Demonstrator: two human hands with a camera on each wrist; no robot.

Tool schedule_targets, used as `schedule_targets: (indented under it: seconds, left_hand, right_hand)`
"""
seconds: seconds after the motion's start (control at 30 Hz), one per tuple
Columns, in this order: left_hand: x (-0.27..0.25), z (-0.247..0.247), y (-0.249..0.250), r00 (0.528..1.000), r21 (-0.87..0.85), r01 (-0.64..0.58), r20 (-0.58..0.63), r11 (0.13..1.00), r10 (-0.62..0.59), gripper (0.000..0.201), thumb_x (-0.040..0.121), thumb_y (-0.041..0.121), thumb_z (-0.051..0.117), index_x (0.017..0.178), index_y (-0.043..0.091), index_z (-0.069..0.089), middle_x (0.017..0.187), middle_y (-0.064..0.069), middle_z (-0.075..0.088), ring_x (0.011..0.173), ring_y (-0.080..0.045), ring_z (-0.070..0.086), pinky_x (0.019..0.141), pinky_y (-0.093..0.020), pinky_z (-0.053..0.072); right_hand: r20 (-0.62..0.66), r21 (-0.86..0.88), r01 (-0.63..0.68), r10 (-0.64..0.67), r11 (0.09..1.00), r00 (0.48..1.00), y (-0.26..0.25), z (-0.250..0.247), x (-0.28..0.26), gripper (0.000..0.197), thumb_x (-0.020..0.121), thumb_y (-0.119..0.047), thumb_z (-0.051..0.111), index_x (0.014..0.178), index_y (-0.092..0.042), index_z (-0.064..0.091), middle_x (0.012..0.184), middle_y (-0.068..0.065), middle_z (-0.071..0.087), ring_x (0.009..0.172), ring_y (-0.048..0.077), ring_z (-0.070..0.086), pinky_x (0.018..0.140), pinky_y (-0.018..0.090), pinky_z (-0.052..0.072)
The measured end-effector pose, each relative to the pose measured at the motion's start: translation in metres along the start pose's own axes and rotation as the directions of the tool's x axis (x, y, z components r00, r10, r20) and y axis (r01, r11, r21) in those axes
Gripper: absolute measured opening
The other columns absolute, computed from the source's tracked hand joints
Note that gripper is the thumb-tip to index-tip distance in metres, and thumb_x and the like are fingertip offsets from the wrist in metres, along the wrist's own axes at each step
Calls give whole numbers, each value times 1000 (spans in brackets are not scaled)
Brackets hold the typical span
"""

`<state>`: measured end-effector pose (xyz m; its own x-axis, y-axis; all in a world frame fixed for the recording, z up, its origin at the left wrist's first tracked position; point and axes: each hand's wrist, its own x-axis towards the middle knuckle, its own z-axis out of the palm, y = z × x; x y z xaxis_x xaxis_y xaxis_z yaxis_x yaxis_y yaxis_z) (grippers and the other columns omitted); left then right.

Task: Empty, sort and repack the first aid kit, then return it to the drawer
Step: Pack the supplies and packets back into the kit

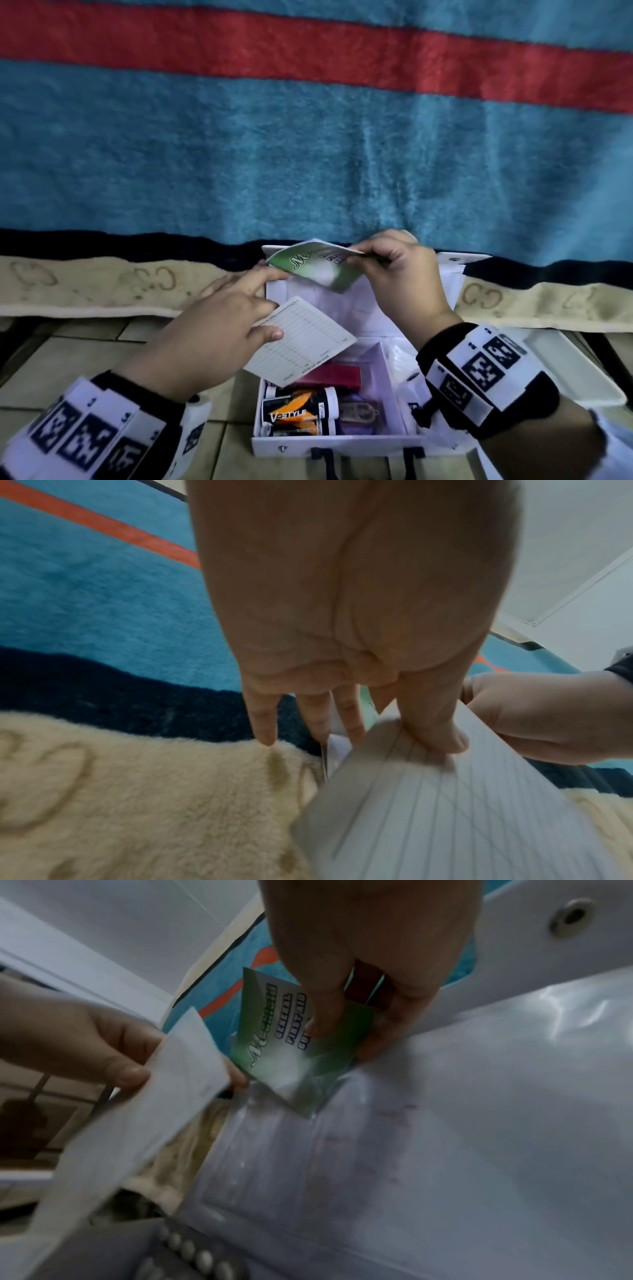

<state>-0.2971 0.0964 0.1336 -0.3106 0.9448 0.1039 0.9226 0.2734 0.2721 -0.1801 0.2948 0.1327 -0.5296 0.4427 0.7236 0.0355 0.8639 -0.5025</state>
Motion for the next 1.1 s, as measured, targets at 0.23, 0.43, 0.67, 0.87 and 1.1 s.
schedule_targets:
  seconds: [0.23, 0.43, 0.67, 0.87, 1.1]
  left_hand:
    - [-6, 6, -10, 998, -88, -61, -37, 994, 58, 57, 72, 70, 22, 75, 24, 58, 139, 39, 18, 132, 18, 12, 104, -11, 20]
    - [-5, 9, -6, 996, -100, -62, -75, 993, 55, 41, 80, 55, 39, 76, 19, 60, 134, 38, 24, 130, 12, 28, 89, -7, 24]
    - [-7, 9, -8, 998, -97, -43, -52, 994, 38, 54, 80, 65, 38, 80, 17, 63, 139, 38, 23, 136, 15, 15, 101, -18, 30]
    - [-8, 14, -9, 997, -129, -64, -56, 990, 58, 47, 73, 67, 27, 64, 27, 50, 139, 36, 24, 138, 16, 2, 109, -21, 25]
    - [-8, 8, -4, 999, -108, -28, -37, 994, 24, 46, 75, 66, 32, 67, 26, 53, 129, 41, 23, 137, 14, 13, 102, -19, 31]
  right_hand:
    - [213, -334, 287, -225, 898, 951, -2, -18, 6, 33, 81, -13, 45, 97, -15, 74, 79, 4, 62, 72, 28, 54, 58, 30, 51]
    - [360, -323, 305, -182, 896, 915, -9, -19, 4, 34, 71, -22, 53, 98, -19, 73, 73, 0, 65, 69, 25, 65, 55, 29, 56]
    - [518, -460, 347, -70, 818, 853, -13, -20, 7, 19, 63, -23, 55, 71, -26, 72, 62, -3, 65, 61, 22, 66, 55, 25, 48]
    - [690, -478, 383, 68, 790, 721, -20, -17, 8, 29, 80, -14, 55, 103, -27, 65, 98, -3, 62, 97, 22, 60, 73, 32, 49]
    - [732, -507, 340, 188, 792, 655, -34, -15, 13, 27, 81, -11, 53, 97, -27, 69, 91, 2, 63, 88, 26, 58, 64, 27, 33]
